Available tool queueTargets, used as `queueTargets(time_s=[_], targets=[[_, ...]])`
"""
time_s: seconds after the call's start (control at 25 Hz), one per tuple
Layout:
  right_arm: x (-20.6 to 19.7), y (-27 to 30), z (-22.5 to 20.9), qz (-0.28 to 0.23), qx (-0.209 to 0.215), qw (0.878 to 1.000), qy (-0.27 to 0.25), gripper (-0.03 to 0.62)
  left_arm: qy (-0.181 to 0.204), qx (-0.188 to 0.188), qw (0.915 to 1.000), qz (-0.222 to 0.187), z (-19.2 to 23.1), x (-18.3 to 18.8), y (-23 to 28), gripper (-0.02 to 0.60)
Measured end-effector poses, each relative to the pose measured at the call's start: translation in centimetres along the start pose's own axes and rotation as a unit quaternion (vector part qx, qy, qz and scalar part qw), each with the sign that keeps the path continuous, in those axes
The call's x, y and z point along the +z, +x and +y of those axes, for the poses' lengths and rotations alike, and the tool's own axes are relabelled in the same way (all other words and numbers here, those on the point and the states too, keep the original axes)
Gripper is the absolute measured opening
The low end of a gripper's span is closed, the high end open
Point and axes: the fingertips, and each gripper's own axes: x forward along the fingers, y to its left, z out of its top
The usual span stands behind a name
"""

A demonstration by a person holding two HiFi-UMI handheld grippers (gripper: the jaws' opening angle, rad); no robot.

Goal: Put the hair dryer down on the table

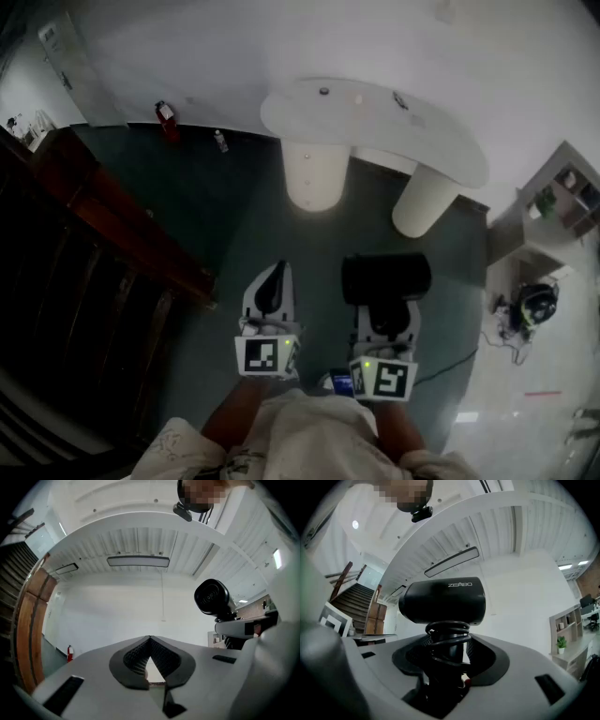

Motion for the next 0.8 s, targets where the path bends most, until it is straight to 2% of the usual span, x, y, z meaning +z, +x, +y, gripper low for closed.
queueTargets(time_s=[0.32, 0.8], targets=[[0.2, -2.6, -2.7, 0.005, -0.016, 1.000, 0.020, 0.235, -0.002, 0.001, 1.0000, 0.001, -3.3, 0.5, -2.2, -0.005], [0.3, -3.1, -4.7, 0.001, 0.006, 1.000, 0.006, 0.236, 0.002, 0.012, 0.9999, -0.008, -6.3, 0.8, -1.9, -0.005]])
